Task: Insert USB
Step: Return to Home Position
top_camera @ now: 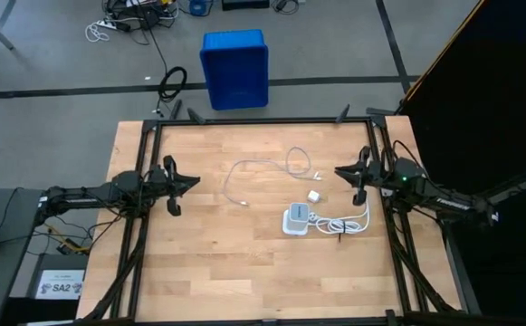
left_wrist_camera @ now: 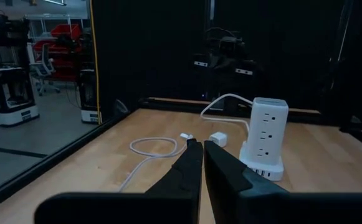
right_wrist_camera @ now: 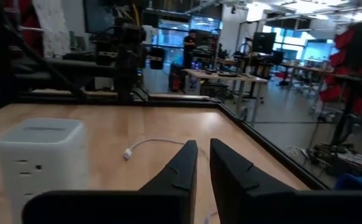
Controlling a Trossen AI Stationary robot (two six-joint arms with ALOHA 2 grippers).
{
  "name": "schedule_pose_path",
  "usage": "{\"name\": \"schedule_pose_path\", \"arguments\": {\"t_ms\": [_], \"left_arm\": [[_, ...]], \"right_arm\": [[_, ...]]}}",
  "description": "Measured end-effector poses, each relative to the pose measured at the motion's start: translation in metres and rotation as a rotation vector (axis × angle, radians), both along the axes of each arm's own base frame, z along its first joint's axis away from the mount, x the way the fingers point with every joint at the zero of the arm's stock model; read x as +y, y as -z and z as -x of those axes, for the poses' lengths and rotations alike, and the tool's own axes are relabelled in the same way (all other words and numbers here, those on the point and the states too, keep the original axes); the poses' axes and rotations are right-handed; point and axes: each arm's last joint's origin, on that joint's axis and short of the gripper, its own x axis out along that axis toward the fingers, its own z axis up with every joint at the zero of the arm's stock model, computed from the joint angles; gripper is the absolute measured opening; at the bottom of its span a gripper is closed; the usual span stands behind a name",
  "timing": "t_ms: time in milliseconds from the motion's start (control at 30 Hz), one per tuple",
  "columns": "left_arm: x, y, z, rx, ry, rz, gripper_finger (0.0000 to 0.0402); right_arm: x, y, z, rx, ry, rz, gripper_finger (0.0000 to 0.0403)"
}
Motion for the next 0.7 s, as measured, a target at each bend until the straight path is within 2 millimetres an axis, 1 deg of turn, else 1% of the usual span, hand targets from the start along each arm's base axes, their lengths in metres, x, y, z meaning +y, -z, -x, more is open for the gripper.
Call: {"name": "schedule_pose_path", "arguments": {"t_ms": [267,700], "left_arm": [[0.0005,-0.001,0.0001,-0.01,-0.005,0.0,0.0001],[0.0018,-0.0008,0.0002,-0.009,-0.019,0.0,0.0001]], "right_arm": [[0.0052,0.0001,-0.0014,-0.001,-0.056,0.0,0.0024],[0.0069,0.0002,-0.0019,-0.001,-0.074,0.0,0.0029]]}}
